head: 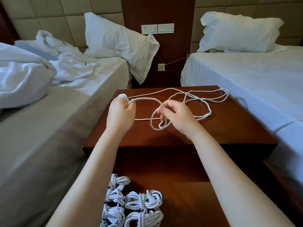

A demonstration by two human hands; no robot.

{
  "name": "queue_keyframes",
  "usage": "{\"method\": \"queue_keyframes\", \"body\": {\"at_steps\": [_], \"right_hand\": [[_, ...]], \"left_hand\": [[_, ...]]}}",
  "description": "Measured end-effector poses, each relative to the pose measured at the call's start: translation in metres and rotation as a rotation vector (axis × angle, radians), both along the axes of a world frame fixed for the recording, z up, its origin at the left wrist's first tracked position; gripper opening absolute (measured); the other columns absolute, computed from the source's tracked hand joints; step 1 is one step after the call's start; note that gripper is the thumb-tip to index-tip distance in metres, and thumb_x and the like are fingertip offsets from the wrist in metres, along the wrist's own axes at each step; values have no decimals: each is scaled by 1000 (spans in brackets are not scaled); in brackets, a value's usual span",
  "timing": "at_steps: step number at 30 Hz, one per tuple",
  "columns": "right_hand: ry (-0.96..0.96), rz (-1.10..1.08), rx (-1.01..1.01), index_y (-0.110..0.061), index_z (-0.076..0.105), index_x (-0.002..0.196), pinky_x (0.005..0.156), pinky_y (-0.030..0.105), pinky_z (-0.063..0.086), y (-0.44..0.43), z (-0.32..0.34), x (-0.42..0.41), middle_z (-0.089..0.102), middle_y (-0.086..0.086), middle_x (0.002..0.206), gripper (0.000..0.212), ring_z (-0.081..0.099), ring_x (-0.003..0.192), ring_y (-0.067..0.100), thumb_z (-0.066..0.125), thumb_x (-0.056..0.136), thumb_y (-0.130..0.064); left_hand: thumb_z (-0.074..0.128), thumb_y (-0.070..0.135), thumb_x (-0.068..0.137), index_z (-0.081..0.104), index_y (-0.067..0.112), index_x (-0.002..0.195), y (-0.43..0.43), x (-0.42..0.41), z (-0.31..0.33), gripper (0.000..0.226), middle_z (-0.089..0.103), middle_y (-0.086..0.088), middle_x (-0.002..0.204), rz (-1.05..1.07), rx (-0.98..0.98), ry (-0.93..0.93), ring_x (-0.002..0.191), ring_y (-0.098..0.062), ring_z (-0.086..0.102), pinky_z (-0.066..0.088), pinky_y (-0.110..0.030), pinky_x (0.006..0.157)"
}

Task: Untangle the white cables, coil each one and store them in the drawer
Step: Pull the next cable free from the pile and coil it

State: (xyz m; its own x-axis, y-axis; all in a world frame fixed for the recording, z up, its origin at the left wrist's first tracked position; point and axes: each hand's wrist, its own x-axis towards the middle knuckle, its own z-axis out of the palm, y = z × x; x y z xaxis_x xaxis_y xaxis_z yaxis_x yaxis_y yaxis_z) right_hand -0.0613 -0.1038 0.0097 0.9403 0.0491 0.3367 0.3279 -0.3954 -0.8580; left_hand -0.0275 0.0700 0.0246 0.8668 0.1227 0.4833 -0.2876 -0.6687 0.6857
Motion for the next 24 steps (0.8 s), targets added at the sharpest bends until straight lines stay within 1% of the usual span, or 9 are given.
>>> {"method": "queue_keyframes", "body": {"at_steps": [2, 4, 8, 12, 16, 18, 20, 22, 24], "right_hand": [[-31, -20, 104, -16, 64, 92, 65, 23, 54, -1, -1, 1, 56, -6, 60, 21, 57, 58, 11, 48, 101, -24], [-105, -97, 165, -16, 63, 92, 55, 18, 45, -2, 0, 1, 49, -8, 58, 22, 48, 51, 3, 46, 102, -25], [-312, -283, 113, -14, 65, 91, 55, 11, 39, -2, 0, 1, 58, -3, 65, 20, 52, 55, -2, 50, 100, -23], [-242, -173, 110, -12, 61, 86, 50, 21, 38, -7, -8, 2, 49, -10, 54, 21, 45, 49, 4, 53, 99, -26], [-230, -13, 30, -23, 63, 79, 47, 25, 34, 0, -6, 0, 46, 2, 53, 24, 41, 46, 10, 51, 99, -15], [-183, 54, 9, -26, 63, 75, 44, 21, 34, 6, -2, -3, 47, 12, 54, 29, 42, 46, 14, 54, 95, -6], [-134, 105, -47, -29, 62, 70, 45, 17, 35, 9, 1, -6, 49, 19, 54, 33, 45, 46, 17, 60, 89, -1], [-74, 114, -151, -35, 59, 65, 51, 16, 38, 10, 3, -6, 55, 11, 50, 36, 50, 44, 13, 65, 87, -7], [12, 129, -258, -37, 61, 73, 57, 14, 41, 11, 4, -5, 57, -5, 48, 26, 55, 46, 5, 66, 88, -16]], "left_hand": [[49, 17, 94, 31, 10, 61, -5, -1, 0, 38, 37, -2, 60, -79, -66, 38, 54, -15, 33, 29, -28, 52], [49, 18, 95, 38, 9, 65, -10, -4, 1, 33, 39, -1, 54, -244, -246, 160, 47, -16, 34, 31, -30, 49], [39, 29, 101, 42, 9, 64, -10, -20, 11, 42, 27, 2, 38, -787, -369, 536, 31, -10, 23, 22, -17, 34], [34, 34, 95, 45, 8, 65, -7, -22, 15, 42, 31, 4, 37, -1239, -586, 734, 29, -6, 27, 27, -13, 34], [45, 24, 90, 50, 4, 79, -11, -24, 19, 24, 47, 0, 46, -1591, -888, 761, 36, -9, 40, 29, -21, 40], [46, 20, 89, 50, 2, 85, -15, -24, 20, 18, 49, -4, 52, -1629, -1035, 711, 41, -13, 44, 29, -26, 44], [42, 20, 90, 52, 2, 87, -18, -24, 21, 21, 49, -5, 56, -1534, -1134, 622, 47, -14, 46, 33, -26, 49], [36, 26, 94, 50, 6, 85, -21, -25, 23, 26, 48, -2, 58, -1348, -1219, 504, 50, -12, 46, 40, -24, 53], [29, 29, 100, 46, 11, 81, -24, -25, 24, 31, 47, 1, 57, -1134, -1350, 389, 51, -11, 46, 43, -21, 54]]}}
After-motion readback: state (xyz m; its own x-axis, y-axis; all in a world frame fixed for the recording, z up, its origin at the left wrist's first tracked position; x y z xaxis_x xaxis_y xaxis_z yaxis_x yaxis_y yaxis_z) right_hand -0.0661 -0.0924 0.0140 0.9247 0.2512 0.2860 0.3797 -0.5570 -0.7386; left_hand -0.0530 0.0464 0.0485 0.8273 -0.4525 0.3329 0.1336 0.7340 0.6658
